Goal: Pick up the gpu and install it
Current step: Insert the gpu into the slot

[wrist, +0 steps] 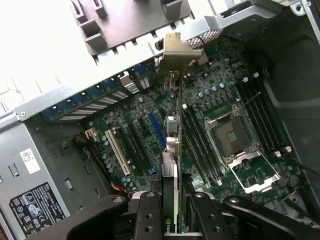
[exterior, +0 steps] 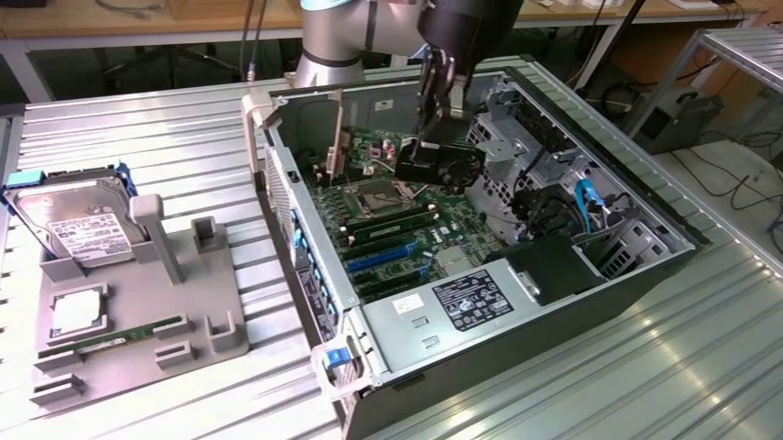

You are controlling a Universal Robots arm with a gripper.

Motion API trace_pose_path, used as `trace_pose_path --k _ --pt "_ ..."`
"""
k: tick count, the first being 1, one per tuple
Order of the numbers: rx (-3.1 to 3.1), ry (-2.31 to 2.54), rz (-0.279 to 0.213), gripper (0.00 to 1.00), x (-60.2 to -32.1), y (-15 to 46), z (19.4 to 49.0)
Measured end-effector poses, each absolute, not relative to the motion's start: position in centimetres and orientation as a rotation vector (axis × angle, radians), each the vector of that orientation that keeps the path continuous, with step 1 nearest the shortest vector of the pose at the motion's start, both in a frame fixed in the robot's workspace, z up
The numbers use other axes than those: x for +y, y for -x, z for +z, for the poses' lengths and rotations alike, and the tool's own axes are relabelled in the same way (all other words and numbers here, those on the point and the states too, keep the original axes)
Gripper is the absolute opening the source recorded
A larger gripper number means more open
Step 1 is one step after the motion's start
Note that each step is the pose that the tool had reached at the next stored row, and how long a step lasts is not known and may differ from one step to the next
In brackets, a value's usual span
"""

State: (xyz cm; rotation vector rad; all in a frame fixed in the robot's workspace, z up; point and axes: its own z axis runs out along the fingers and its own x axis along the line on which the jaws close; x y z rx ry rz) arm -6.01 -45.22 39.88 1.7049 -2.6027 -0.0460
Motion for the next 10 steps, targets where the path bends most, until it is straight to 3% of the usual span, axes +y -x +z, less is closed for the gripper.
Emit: trace_pose_path --k 10 --pt "-2.422 -1.953 -0.039 0.26 -45.23 6.01 39.29"
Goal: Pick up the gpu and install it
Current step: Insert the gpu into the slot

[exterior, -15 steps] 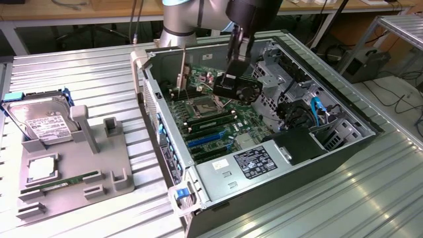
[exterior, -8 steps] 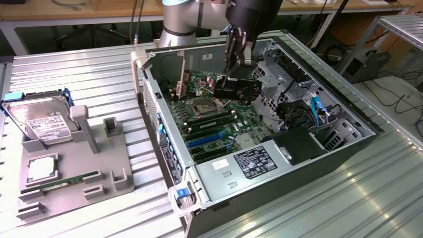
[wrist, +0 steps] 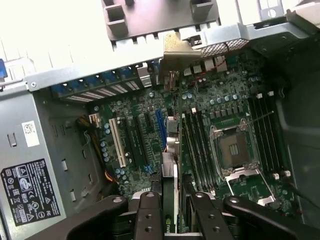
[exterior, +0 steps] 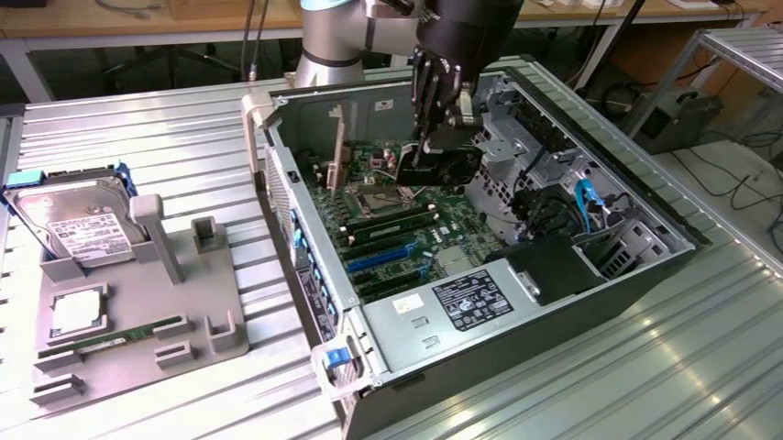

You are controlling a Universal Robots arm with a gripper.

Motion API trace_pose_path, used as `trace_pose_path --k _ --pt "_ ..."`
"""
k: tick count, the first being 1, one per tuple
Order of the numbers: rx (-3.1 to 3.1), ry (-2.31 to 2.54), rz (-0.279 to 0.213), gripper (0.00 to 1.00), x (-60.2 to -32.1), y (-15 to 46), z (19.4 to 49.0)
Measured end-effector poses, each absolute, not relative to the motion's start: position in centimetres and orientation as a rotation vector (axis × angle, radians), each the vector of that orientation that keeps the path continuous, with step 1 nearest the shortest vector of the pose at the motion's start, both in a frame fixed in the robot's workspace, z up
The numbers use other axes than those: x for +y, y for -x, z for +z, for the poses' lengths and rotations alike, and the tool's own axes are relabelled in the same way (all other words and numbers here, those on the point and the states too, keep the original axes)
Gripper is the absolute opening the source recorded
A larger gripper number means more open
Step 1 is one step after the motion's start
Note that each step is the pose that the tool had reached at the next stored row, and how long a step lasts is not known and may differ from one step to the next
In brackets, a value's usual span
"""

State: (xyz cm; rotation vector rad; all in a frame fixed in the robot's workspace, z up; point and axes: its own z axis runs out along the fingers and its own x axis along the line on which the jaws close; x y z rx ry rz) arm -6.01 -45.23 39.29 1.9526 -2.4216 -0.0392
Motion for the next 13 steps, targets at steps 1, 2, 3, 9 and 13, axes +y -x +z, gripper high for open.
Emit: trace_pose_path --k 1,2,3,9,13 --pt "-2.404 -1.974 -0.039 0.26 -45.22 6.01 39.24" --pt "-2.384 -1.998 -0.038 0.26 -45.22 6.01 39.19" --pt "-2.366 -2.019 -0.037 0.26 -45.22 6.01 39.15" --pt "-2.269 -2.131 -0.033 0.26 -45.23 6.01 38.94" --pt "-2.265 -2.137 -0.032 0.26 -45.22 6.01 38.44"
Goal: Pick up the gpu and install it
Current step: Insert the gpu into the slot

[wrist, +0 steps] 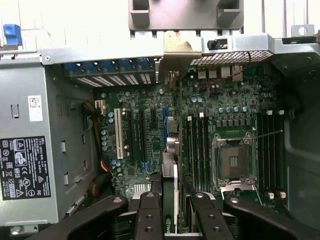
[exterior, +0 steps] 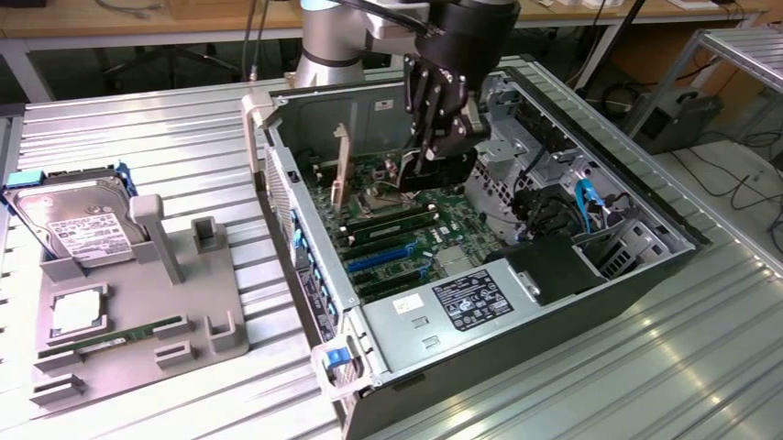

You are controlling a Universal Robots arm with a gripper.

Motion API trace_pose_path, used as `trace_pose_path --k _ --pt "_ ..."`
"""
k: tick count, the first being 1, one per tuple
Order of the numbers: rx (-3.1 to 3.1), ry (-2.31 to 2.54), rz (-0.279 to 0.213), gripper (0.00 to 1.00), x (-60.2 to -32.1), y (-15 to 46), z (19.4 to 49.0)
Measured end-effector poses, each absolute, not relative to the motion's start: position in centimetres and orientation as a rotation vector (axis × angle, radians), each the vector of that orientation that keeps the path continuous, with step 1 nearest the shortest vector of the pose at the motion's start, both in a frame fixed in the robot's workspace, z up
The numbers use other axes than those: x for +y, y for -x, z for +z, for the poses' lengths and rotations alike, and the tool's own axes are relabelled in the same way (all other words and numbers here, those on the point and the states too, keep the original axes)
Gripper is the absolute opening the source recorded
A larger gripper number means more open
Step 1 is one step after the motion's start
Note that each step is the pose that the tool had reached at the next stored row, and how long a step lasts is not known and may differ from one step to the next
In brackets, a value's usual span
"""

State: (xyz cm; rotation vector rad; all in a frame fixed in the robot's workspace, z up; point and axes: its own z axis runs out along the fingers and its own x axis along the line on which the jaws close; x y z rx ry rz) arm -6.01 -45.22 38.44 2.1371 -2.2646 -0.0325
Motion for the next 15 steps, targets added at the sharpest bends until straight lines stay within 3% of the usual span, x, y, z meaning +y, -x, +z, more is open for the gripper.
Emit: trace_pose_path --k 15 --pt "-2.197 -2.206 -0.031 0.26 -45.4 6.1 35.0"
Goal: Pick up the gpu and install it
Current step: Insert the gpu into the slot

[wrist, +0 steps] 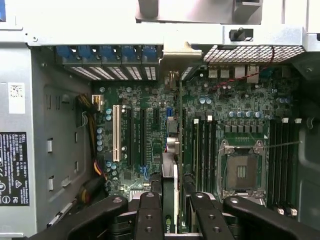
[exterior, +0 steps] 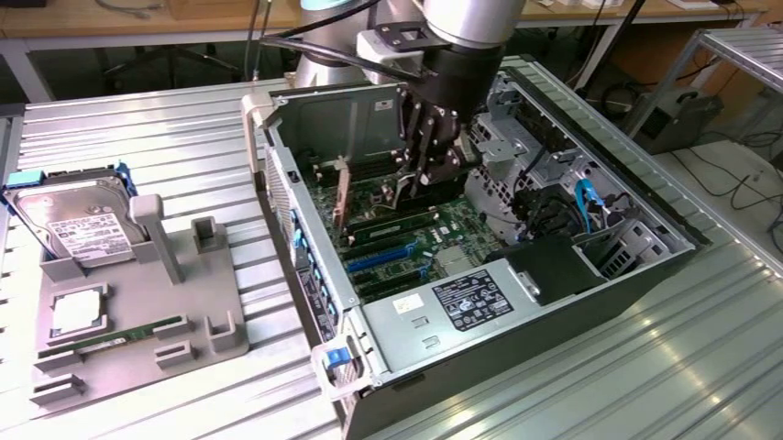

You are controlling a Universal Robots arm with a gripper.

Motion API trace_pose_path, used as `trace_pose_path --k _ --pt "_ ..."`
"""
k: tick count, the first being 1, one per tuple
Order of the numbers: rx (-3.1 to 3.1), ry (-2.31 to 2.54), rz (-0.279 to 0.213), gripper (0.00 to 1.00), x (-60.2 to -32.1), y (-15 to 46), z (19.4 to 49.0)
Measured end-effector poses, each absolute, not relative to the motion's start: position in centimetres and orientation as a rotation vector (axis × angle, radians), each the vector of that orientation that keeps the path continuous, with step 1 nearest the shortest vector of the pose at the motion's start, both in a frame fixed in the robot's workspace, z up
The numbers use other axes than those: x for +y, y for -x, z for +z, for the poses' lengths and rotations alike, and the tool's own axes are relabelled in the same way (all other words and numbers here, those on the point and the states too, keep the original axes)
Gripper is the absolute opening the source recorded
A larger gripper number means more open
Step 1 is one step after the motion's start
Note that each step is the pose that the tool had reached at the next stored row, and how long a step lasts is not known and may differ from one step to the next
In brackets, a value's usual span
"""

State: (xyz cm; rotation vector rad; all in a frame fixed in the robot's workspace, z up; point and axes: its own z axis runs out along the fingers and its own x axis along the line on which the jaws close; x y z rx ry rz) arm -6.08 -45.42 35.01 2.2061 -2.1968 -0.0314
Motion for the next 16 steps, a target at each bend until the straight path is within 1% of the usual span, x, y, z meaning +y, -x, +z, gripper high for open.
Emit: trace_pose_path --k 16 --pt "-2.196 -2.206 -0.031 0.26 -45.4 7.0 31.5"
